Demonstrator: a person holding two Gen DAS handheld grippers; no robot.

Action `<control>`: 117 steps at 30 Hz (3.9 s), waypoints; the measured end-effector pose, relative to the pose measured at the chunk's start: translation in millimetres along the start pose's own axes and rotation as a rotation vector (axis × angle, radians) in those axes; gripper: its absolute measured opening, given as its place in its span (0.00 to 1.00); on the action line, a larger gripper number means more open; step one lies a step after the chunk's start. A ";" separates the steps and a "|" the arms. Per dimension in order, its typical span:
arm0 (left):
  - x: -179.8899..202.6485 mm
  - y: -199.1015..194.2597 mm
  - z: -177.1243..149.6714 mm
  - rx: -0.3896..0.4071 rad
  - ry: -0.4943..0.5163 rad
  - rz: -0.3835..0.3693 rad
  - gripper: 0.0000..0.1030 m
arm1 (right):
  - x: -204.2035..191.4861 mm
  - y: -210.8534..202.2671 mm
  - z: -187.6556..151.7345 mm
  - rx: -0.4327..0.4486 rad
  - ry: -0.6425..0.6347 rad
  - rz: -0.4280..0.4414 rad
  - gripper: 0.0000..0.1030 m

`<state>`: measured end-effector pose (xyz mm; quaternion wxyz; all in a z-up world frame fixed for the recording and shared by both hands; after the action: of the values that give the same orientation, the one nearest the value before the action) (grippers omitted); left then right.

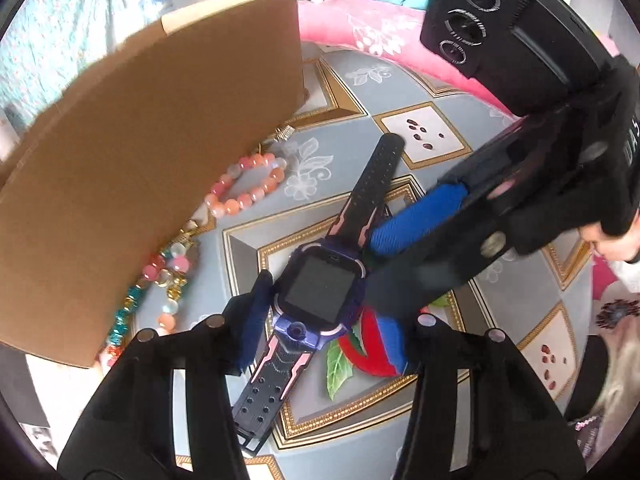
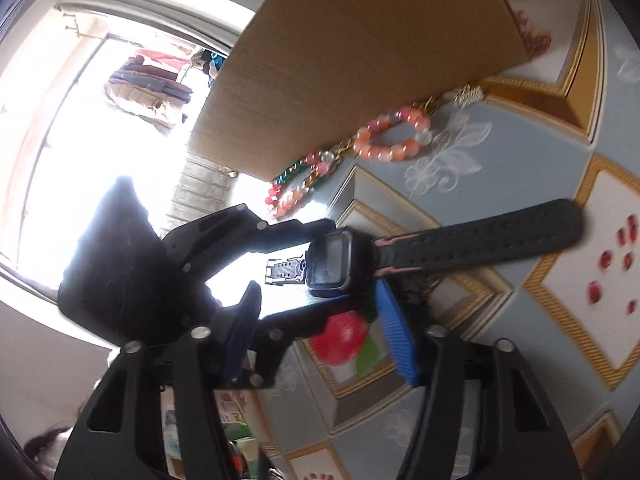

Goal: Organize jewelry
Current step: 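Close the left tool on the smartwatch face while the right tool grips the black strap, then lift the smartwatch with both tools and carry it over the cardboard box, then lower the smartwatch into the box and open both tools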

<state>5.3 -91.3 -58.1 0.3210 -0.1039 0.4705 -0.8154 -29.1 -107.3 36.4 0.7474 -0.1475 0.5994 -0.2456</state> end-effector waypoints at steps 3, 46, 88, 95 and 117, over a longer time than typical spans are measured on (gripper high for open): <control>2.8 -2.8 -1.4 -0.012 0.036 0.057 0.46 | -5.0 5.1 0.4 0.005 -0.015 -0.011 0.52; 9.4 -45.0 -40.4 0.172 -0.495 -0.351 0.46 | -19.4 -1.6 -30.6 0.032 0.113 0.222 0.43; -234.1 -95.2 142.8 0.091 0.035 0.281 0.41 | -126.3 38.5 291.2 0.001 -0.066 0.131 0.23; -253.4 -9.1 132.5 -0.090 0.078 0.277 0.39 | -47.2 103.3 297.1 -0.101 0.014 -0.088 0.23; -238.7 25.3 78.5 -0.434 0.130 0.173 0.53 | 27.8 95.7 280.5 -0.290 0.126 -0.568 0.56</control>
<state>237.4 -6.9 -5.5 0.3287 -0.0773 0.6615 -0.6697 265.2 -63.2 31.0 0.5815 -0.3982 0.6081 -0.3653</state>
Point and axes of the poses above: each gripper's, at about its wrist camera, not at the fingertips, and y roughly the way its jaws point, x to its right, z to its top, the point moved 8 cm from there along y, roughly the way its jaws point, and after that the axes turned 4 degrees about z, right-handed, at the moved point
